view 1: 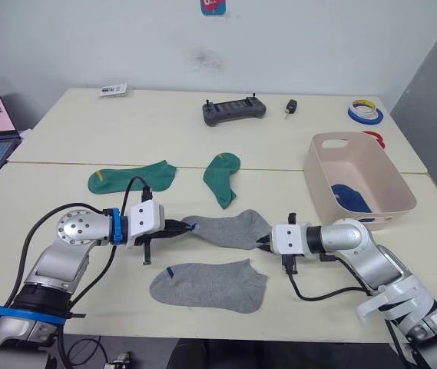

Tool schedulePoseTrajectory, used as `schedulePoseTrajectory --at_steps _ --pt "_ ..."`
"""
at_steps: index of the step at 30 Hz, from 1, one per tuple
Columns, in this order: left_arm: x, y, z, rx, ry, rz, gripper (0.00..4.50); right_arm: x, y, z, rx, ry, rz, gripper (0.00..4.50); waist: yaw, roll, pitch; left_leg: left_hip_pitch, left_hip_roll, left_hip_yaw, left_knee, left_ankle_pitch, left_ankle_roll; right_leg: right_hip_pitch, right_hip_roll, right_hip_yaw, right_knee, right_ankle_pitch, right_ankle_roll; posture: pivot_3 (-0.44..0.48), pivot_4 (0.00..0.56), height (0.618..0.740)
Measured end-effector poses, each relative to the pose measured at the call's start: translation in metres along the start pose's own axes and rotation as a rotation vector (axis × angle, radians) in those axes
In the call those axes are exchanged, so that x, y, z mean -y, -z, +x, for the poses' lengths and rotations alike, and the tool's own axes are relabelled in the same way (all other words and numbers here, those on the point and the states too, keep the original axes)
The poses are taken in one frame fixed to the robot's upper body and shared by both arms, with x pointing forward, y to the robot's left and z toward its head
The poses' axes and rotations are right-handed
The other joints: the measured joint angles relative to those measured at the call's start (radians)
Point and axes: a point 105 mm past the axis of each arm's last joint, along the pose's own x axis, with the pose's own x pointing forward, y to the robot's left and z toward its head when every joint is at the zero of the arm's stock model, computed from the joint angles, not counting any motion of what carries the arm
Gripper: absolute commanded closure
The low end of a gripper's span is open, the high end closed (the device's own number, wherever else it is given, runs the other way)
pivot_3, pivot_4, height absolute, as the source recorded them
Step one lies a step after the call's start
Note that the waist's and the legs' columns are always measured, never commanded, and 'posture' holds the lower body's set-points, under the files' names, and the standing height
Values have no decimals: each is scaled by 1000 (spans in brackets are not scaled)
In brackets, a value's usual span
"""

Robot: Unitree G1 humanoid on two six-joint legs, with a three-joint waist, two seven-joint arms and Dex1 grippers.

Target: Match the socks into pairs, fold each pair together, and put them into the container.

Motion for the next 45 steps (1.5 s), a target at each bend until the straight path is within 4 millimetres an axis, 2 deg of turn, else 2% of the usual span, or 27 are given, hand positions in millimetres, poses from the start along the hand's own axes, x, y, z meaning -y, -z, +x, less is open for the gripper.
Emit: schedulePoseTrajectory --at_steps 9,13,15,20,23,27,31,35,41,45 --pt "4 0 -5 -10 11 -25 4500 3 -1 -5 32 -6 149 4485 1 0 0 -1 0 0 0 0 0 -1 0 0 0 0 0 0 150 740" --pt "4 -11 -14 -6 24 -110 4500 9 -17 -20 103 12 242 4485 -1 0 0 -1 0 -1 -1 0 0 -1 0 0 0 0 0 0 150 740" --pt "10 -17 -20 -2 54 -197 4500 8 -29 -31 149 -2 304 4485 -1 0 0 -1 1 -1 -1 0 0 -1 0 0 0 0 0 0 150 740" --pt "31 -33 -33 6 165 -451 4500 -10 -50 -58 193 -158 531 4485 -1 0 0 -1 1 -2 -1 0 0 0 0 0 0 0 0 0 150 740" --pt "40 -40 -36 23 225 -632 4500 -7 -59 -65 209 -209 622 4485 -2 0 0 1 1 -2 -1 0 0 0 0 0 0 0 0 0 150 740" --pt "40 -29 -32 21 199 -855 4500 3 -52 -58 190 -196 754 4485 -2 0 0 0 0 -2 -1 0 1 -1 1 0 0 0 0 0 150 740" --pt "27 -16 -20 47 123 -997 4500 11 -40 -34 158 -195 861 4485 -2 0 0 -1 0 -1 0 0 1 -2 1 0 1 0 0 0 150 740" --pt "7 -7 -10 66 42 -1073 4500 26 -25 -11 93 -137 892 4485 -2 0 0 -2 0 -1 0 0 1 -3 1 0 1 0 0 0 150 740" --pt "-9 9 -6 23 -36 -1111 4500 47 -10 2 41 -38 864 4485 -2 0 0 -2 0 -1 0 0 0 -4 0 0 1 0 0 0 150 740" --pt "-13 21 -3 -16 -67 -1123 4500 58 -9 3 51 28 806 3411 -2 0 0 -2 0 -1 0 0 0 -4 0 0 1 0 0 0 150 740"
